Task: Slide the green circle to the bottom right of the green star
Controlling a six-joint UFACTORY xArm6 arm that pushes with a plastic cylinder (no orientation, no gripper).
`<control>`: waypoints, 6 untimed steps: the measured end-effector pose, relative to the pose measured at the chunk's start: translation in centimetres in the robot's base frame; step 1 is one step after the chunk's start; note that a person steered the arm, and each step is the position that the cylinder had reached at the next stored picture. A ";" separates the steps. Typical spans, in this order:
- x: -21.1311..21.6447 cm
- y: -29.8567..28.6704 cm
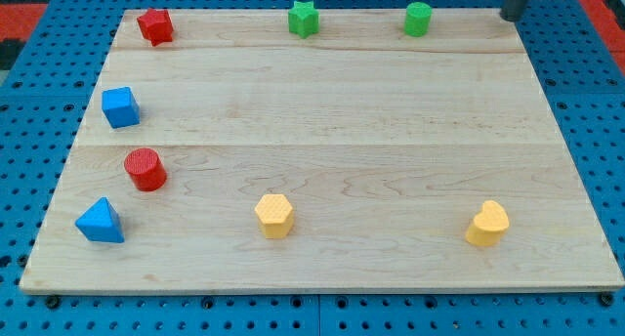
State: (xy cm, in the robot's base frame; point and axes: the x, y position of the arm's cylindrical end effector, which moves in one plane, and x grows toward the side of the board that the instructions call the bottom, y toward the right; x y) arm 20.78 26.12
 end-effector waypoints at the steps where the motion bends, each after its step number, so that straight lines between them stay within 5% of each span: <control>1: 0.4 -7.2; 2: 2.2 -14.0; 4: -1.1 -15.5; 6: -1.0 -26.4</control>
